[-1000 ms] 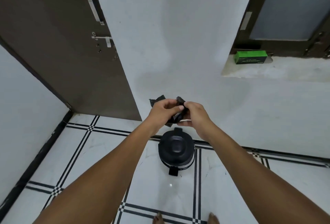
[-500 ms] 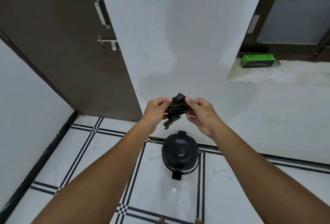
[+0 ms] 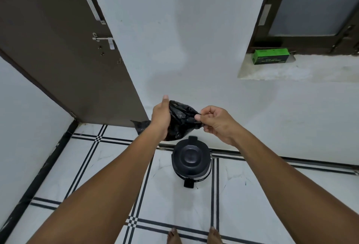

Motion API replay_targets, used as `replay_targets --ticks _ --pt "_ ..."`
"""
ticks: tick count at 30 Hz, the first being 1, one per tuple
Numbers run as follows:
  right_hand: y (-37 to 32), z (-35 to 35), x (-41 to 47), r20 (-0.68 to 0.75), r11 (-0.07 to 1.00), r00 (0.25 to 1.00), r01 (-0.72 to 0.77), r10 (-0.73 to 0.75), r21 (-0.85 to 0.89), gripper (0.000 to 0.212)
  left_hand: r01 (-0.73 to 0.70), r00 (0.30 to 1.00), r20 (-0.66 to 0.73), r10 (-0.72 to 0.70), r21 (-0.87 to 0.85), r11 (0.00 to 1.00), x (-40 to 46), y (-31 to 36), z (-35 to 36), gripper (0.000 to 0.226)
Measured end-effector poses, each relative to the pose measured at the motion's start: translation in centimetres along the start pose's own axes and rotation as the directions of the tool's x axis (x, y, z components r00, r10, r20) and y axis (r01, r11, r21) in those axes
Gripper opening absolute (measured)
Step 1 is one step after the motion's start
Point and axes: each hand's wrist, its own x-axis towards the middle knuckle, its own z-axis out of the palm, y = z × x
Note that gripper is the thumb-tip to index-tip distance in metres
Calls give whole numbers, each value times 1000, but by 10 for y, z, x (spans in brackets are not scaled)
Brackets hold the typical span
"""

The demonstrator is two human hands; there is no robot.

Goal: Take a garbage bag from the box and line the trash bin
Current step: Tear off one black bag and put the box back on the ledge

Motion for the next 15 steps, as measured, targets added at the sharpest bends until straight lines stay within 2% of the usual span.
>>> replay_targets --ticks 2,5,7,9,11,13,15 --pt "0 -3 -2 19 996 1000 -20 22 -87 20 -23 1000 16 22 51 998 2 0 -2 66" --pt "-1 -6 -4 56 999 998 -39 39 0 16 -90 984 159 74 101 991 -3 1 -5 81" --pt "-1 -10 -3 55 995 998 -46 42 85 16 -130 953 292 87 131 983 -3 0 -12 69" --pt "0 -14 -3 7 989 999 -38 37 142 22 -166 904 424 60 218 962 1 0 -21 47" --pt "2 -18 -2 -62 983 997 -25 37 182 27 -211 886 462 38 329 920 9 -1 -27 34" --pt "4 -21 -1 -128 982 991 -3 28 189 28 -258 932 347 106 427 867 15 -1 -29 26" --pt "6 -19 -1 -190 984 982 20 14 177 27 -261 962 65 265 505 823 15 -4 -27 19"
